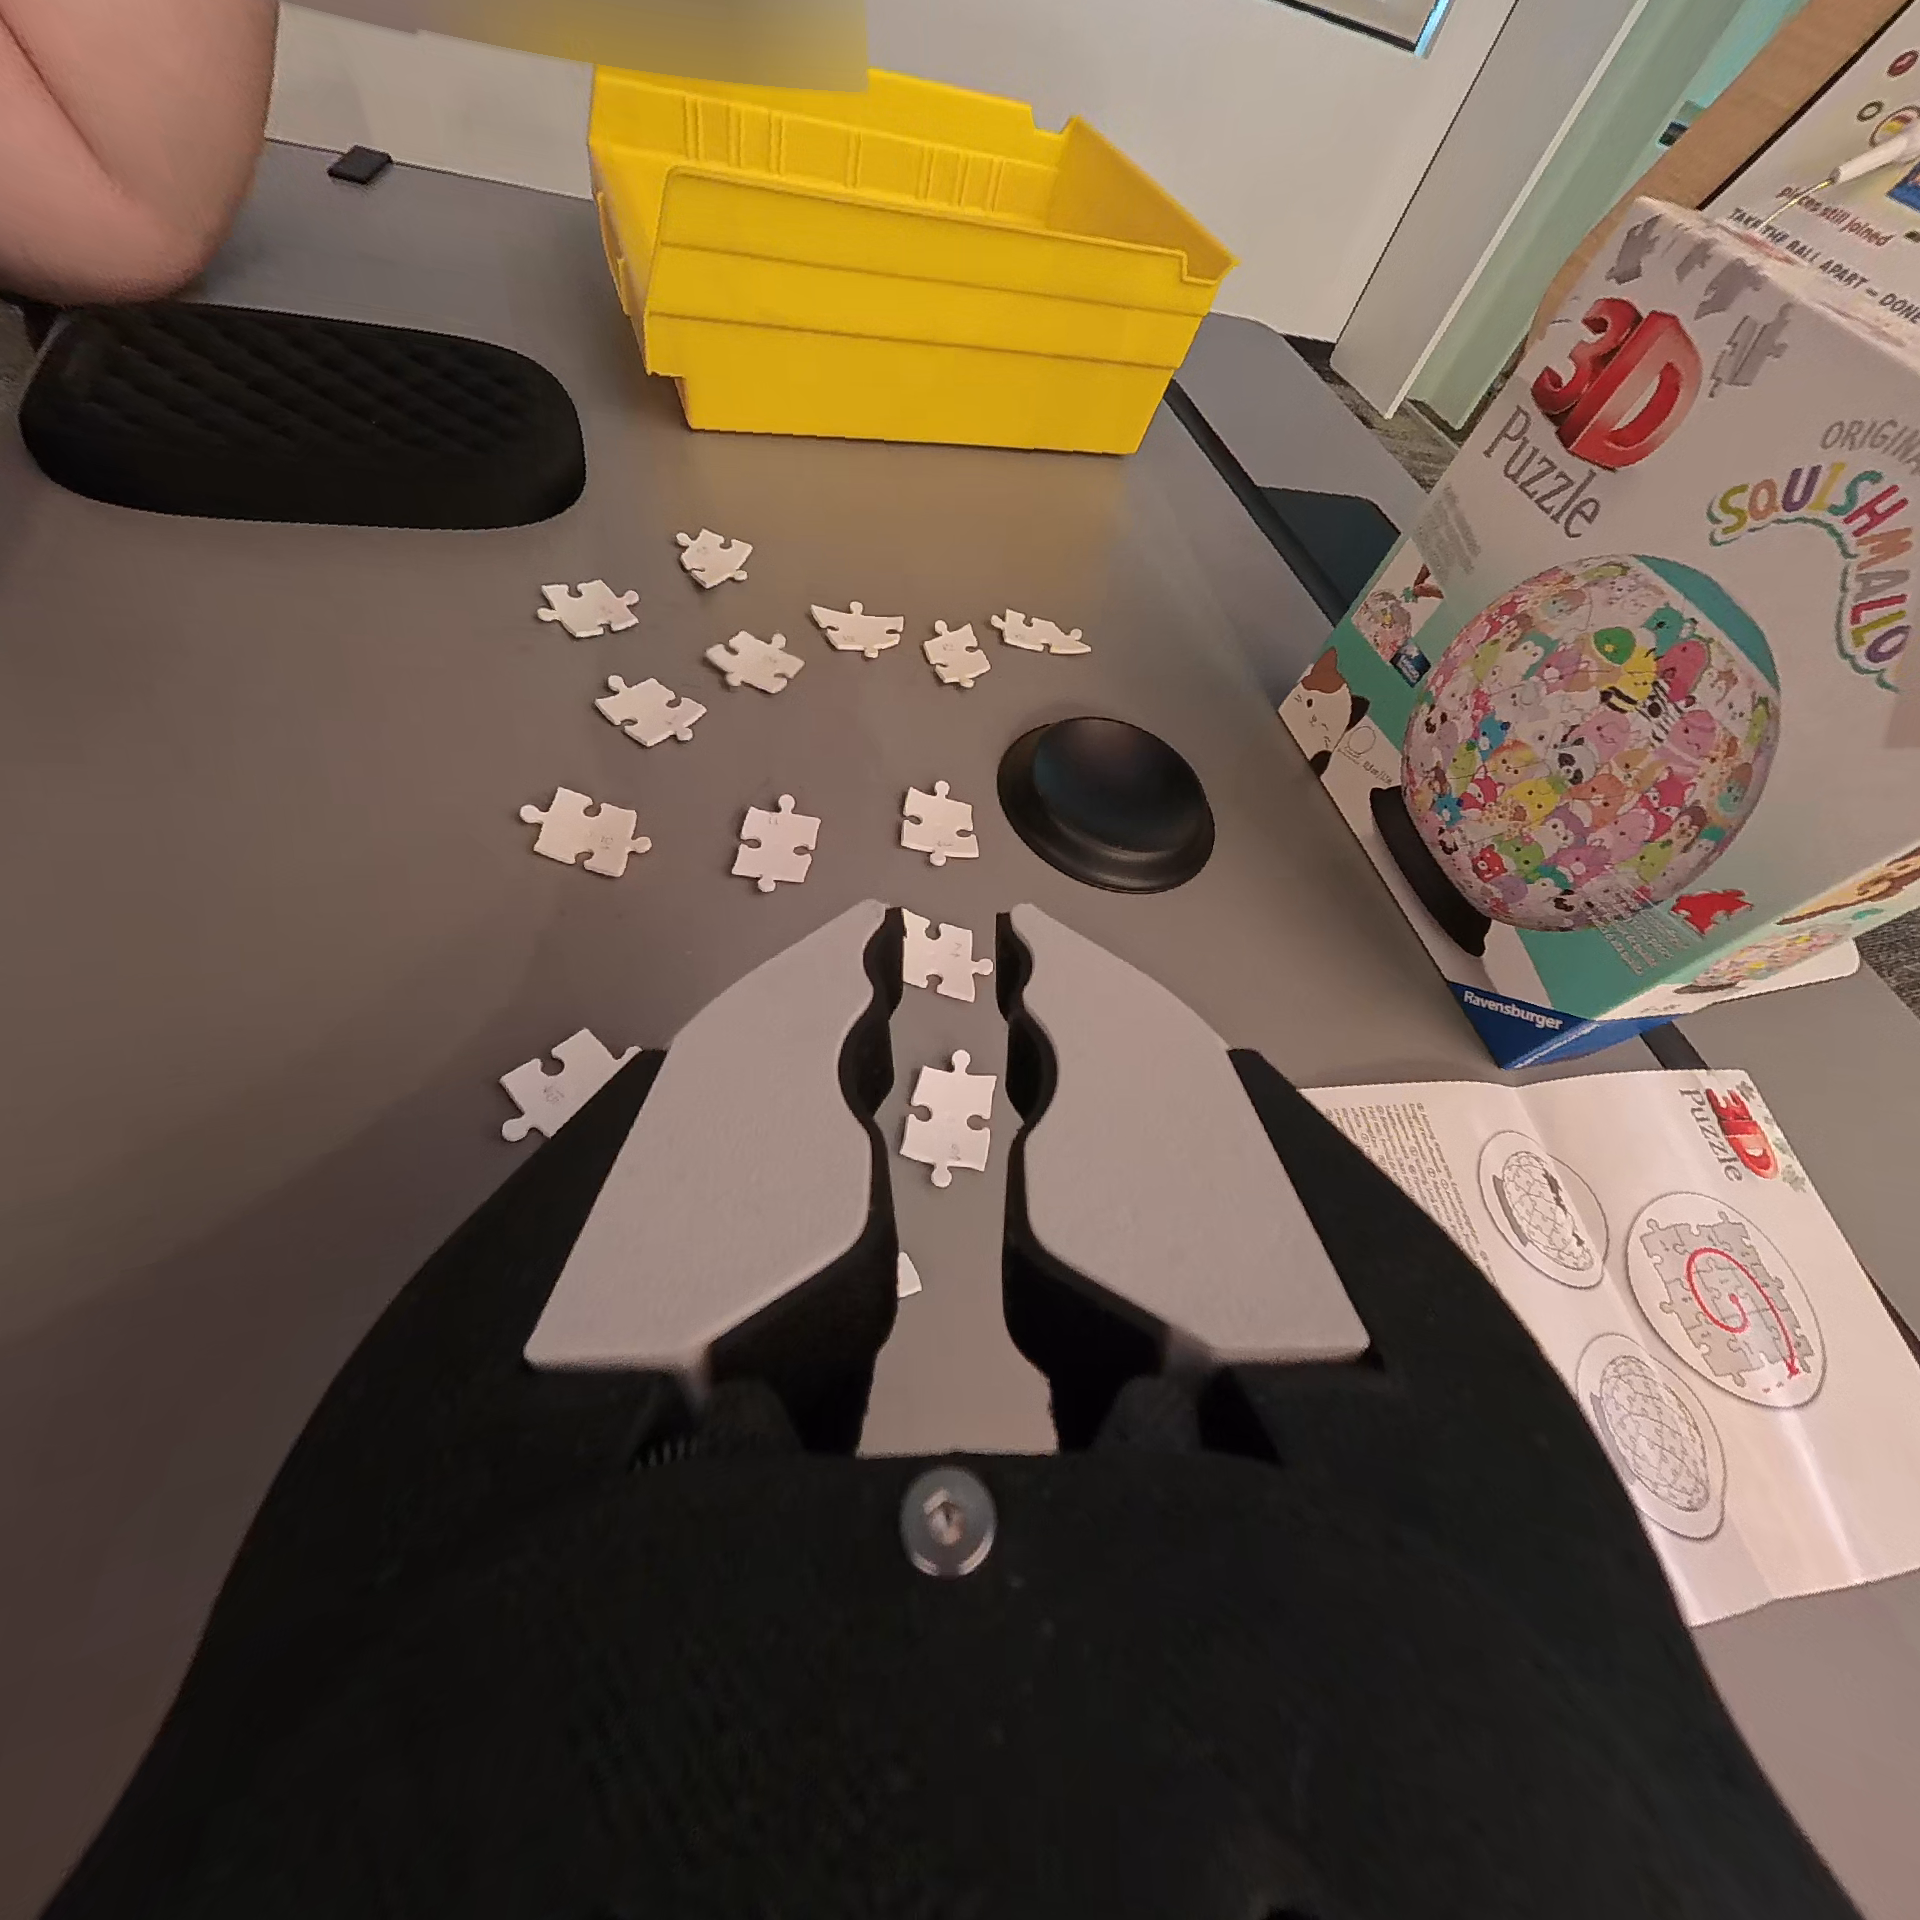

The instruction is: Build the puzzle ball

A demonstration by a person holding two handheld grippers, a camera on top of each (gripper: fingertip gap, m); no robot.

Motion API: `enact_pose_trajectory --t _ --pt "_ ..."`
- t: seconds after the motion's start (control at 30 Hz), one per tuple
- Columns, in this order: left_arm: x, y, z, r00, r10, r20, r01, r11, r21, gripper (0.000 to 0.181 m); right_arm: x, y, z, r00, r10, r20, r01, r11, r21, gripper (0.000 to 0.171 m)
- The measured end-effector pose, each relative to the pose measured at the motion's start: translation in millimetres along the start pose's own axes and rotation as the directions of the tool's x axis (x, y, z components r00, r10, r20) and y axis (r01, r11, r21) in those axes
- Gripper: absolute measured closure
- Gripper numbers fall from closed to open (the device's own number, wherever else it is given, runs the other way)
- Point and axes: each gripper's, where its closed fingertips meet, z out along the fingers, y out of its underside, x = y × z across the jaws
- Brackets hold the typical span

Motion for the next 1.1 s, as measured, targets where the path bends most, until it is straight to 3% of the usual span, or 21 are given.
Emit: enact_pose_trajectory --t 0.17,0.33,0.53,0.83,1.1 --pt "-48 47 61 0.984 -0.161 0.077 0.176 0.945 -0.277 0.136 1 5 3 1.000 0.014 0.000 -0.014 1.000 -0.013 0.153" --pt "-52 54 106 0.979 -0.203 0.026 0.199 0.912 -0.358 0.128 2 7 4 1.000 0.023 0.005 -0.023 1.000 -0.017 0.153" --pt "-64 65 113 0.962 -0.272 0.033 0.261 0.874 -0.411 0.130 1 10 5 0.999 0.034 0.016 -0.033 0.999 -0.027 0.153" --pt "-67 73 120 0.990 -0.132 0.055 0.142 0.873 -0.466 0.135 -2 11 6 0.999 0.027 0.026 -0.026 0.999 -0.038 0.153" --pt "-66 80 129 0.994 -0.106 0.026 0.104 0.862 -0.496 0.158 -3 12 7 0.999 0.024 0.033 -0.023 0.999 -0.044 0.153"
